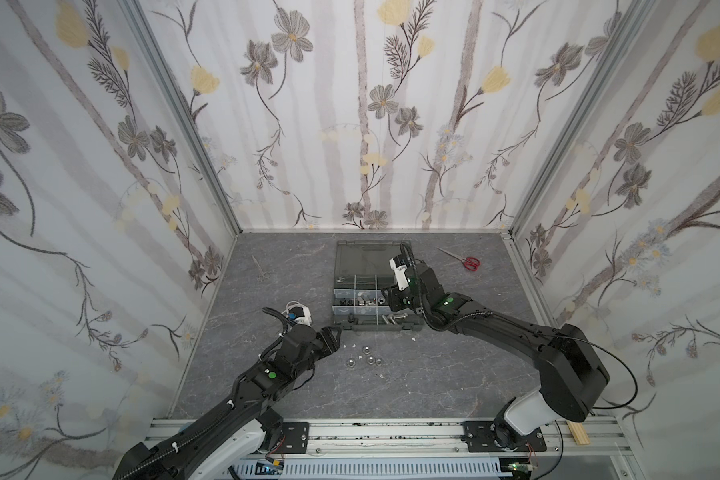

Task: Sort the screws and nuts into containers
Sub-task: 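Raise the right gripper from the box while the left moves toward the hex nuts, then lower the left gripper onto the nearest silver hex nut and close it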

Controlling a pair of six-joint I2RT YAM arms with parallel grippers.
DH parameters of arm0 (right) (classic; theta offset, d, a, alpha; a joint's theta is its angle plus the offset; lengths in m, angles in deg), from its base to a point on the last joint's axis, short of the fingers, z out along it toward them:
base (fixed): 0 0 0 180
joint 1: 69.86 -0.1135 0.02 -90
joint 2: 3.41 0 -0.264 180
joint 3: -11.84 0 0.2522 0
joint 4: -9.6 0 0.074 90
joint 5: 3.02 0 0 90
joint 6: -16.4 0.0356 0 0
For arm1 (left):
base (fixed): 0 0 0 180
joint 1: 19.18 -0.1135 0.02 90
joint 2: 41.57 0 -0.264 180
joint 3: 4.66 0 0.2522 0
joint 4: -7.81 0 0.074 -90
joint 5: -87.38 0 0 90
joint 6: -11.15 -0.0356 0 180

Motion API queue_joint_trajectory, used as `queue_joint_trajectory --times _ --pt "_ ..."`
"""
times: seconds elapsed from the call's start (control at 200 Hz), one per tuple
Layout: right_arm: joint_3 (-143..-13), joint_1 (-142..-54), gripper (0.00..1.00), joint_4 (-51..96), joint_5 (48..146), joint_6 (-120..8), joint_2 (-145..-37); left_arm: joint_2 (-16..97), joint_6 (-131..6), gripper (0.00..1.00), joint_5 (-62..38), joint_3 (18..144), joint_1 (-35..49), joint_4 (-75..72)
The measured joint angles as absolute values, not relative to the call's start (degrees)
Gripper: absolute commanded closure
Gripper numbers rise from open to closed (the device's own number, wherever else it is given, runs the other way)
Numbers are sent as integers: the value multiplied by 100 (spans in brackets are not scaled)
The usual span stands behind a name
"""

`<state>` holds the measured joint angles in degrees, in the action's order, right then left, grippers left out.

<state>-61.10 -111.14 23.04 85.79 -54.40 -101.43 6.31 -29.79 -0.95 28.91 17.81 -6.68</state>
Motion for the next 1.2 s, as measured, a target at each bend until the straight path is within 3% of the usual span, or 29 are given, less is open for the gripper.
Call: queue_joint_trajectory --times 0.395,1.199 --pt "-5629 -11109 59 2372 8605 -5374 -9702 2683 -3701 37 591 4491 2804 -1695" --pt "-5277 -11094 59 2580 8474 -5309 -9319 3791 -3194 41 936 4812 3676 -2714"
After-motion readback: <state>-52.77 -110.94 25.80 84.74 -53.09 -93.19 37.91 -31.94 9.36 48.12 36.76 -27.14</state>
